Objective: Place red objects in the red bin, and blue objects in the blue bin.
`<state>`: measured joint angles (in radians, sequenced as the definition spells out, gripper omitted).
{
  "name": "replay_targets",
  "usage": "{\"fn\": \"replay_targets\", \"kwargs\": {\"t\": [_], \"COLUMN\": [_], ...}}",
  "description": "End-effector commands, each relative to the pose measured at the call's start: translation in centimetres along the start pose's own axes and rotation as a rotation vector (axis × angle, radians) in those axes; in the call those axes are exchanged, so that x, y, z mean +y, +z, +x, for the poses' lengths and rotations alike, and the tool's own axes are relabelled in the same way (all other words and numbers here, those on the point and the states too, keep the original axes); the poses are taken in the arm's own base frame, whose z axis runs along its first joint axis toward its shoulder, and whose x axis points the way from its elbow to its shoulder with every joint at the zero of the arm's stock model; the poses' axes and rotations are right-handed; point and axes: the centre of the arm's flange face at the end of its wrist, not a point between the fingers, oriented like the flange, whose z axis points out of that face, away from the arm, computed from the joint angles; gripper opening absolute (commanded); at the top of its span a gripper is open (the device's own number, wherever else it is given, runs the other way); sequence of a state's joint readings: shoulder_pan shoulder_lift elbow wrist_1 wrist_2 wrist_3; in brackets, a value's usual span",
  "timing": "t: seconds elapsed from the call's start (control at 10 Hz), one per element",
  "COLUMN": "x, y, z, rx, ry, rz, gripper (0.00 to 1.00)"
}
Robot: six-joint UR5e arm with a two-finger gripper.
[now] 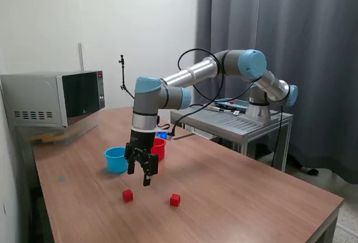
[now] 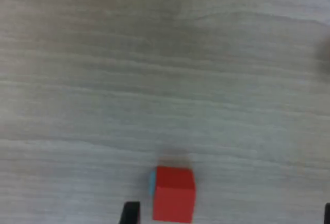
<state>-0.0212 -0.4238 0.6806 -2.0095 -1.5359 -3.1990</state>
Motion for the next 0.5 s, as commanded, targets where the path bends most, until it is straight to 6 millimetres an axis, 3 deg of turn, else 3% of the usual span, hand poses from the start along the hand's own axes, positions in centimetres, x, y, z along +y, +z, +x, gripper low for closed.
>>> {"fn": "replay_targets", "kwargs": {"t": [0.0,0.4], "x": [0.5,1.0], "y": [0.1,1.8], "z": [-1.0,-1.0], "rx": [-0.004,-0.002], "ry": [0.026,0.064], "rz": [-0.011,-0.03], "gripper": [1.0,1.0]}}
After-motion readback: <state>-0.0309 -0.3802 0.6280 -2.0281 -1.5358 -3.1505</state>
